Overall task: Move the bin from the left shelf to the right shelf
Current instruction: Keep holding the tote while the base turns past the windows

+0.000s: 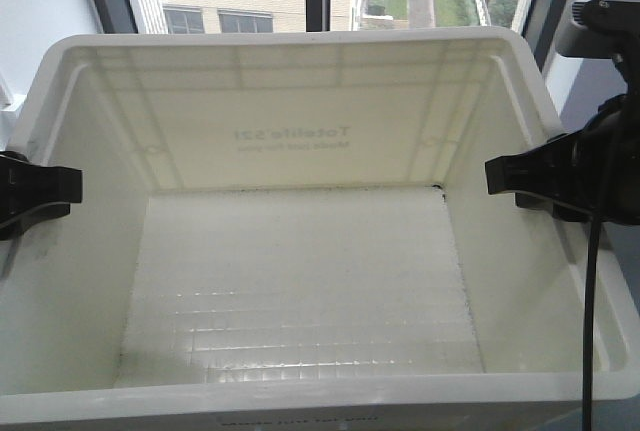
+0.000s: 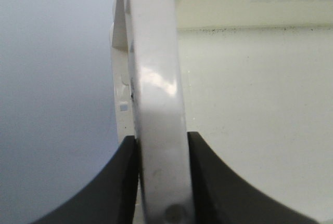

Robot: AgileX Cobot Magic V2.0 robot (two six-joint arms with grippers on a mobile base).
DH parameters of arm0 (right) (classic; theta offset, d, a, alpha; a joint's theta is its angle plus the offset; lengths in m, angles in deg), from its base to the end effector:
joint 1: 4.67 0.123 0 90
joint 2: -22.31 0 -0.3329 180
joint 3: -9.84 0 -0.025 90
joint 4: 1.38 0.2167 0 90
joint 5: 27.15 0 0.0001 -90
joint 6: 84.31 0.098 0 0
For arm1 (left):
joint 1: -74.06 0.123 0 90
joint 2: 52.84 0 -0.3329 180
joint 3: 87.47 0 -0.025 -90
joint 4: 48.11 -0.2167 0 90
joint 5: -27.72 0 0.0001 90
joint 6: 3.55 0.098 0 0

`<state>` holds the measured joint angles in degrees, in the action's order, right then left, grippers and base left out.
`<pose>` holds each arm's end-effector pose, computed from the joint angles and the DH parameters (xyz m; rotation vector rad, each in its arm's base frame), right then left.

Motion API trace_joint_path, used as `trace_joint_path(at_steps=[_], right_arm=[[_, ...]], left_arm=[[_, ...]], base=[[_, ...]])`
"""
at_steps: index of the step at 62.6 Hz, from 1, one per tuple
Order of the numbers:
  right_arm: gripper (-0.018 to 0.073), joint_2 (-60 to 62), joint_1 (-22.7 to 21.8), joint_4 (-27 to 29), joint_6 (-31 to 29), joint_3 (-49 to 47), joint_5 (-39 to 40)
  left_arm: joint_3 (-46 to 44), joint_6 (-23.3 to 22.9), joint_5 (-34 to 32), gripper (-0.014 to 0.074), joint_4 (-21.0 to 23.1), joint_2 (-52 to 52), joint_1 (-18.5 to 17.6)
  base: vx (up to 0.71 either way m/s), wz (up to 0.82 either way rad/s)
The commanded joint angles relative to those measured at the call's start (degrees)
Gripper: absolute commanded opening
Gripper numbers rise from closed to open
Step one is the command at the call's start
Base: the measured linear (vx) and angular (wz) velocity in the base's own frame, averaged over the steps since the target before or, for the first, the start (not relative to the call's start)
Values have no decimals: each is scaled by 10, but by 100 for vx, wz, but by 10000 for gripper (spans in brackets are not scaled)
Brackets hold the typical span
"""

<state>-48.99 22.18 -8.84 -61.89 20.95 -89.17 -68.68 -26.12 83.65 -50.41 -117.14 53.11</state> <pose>0.1493 0.0630 0.4127 -0.1278 2.5145 0.1824 0.1244 -0.0441 0.3999 -0.0223 2.4468 -0.2916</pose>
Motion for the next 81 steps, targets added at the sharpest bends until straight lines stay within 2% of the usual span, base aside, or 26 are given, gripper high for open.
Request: trace_joint_path(at_steps=[1,81], right_arm=[[74,19,-8,-73,-4,-22,42],[74,19,-8,-73,-4,-22,42]], left_arm=[[-19,18,-38,31,-33,17,2],[-19,18,-38,31,-33,17,2]], base=[[13,37],[11,43]])
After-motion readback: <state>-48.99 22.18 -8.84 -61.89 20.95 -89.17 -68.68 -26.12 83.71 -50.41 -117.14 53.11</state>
